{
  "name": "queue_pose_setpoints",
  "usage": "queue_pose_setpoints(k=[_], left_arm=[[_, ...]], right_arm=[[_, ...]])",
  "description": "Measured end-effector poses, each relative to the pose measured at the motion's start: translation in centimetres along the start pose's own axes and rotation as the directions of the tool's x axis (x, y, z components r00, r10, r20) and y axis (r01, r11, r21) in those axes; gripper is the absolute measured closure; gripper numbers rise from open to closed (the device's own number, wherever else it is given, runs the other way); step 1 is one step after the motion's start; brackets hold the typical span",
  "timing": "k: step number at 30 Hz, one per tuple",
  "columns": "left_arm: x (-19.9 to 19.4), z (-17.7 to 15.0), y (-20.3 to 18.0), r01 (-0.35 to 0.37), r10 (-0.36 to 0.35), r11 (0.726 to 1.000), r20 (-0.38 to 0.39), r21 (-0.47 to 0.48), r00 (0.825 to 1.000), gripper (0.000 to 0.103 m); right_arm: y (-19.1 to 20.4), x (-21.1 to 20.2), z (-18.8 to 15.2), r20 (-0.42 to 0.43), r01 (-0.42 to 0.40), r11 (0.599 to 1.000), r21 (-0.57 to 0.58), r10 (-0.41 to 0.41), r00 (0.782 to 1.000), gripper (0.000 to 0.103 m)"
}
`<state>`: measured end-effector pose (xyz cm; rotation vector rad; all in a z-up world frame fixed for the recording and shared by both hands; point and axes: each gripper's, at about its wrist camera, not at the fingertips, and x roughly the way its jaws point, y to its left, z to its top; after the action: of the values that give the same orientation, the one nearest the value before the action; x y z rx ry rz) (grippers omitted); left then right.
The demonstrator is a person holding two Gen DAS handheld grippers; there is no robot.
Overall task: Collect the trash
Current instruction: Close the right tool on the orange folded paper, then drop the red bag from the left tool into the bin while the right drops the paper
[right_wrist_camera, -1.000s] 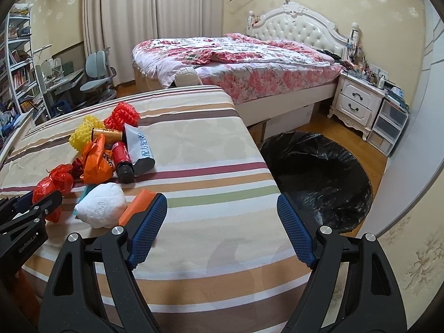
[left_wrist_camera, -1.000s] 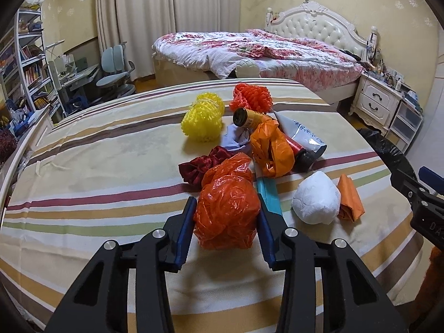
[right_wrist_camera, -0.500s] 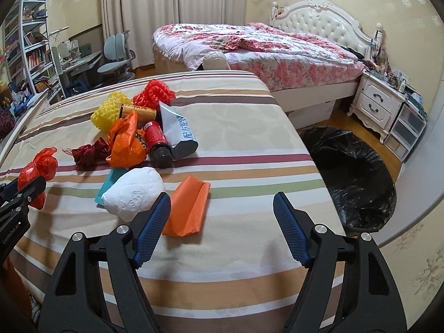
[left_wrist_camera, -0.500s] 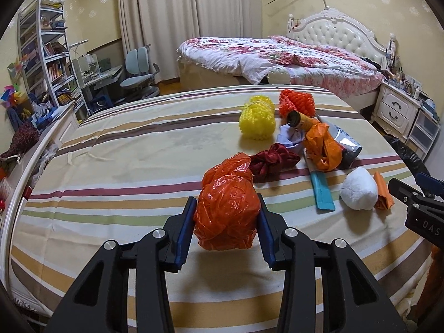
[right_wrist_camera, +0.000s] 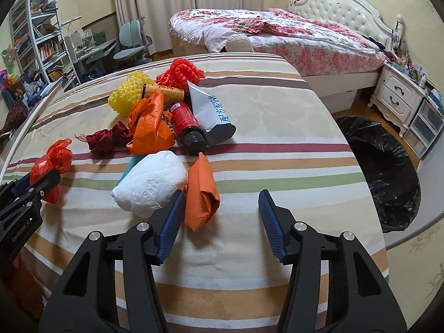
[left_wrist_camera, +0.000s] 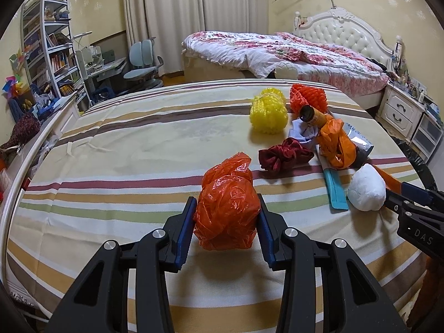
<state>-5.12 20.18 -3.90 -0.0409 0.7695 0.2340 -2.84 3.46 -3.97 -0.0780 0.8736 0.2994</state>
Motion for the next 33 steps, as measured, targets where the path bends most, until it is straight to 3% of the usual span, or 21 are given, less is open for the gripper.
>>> queue_pose_setpoints(k=[2,7,12,22,33], left_arm=[[0.0,0.1,-0.1,-0.001,0.001,1.0,0.001,-0.001,1.0,0.061],[0.1,0.0,-0.2,-0.003,0.003,1.0,0.002,-0.004,1.0,0.061],[-0.1,0.0,-0.3,0.0,0.0,1.0,0.005,-0.004,1.0,0.061],[-2.0,1.1,-2.0,0.042,-0.042,0.999,0.058,0.007,0.997,0.062],[-3.5,4.5,-9.2,0.165,-0.175,0.982,0.129,0.088,0.976,0.062]], right_arm=[[0.2,0.1,-0.1,0.001,-0.001,1.0,-0.003,0.001,1.0,0.051],[0.3,0.3,-0.1,-0.011,-0.042,0.999,-0.001,0.042,0.999,0.076],[0.2,0.0,-0.2,0.002,-0.056,0.998,-0.004,0.056,0.998,0.083],[-1.7,-2.6,0.2,0.084,-0.014,1.0,0.019,0.013,0.996,0.083],[-9.1,-6.4,1.3,0.189,0.103,0.987,0.124,-0.125,0.974,0.083]])
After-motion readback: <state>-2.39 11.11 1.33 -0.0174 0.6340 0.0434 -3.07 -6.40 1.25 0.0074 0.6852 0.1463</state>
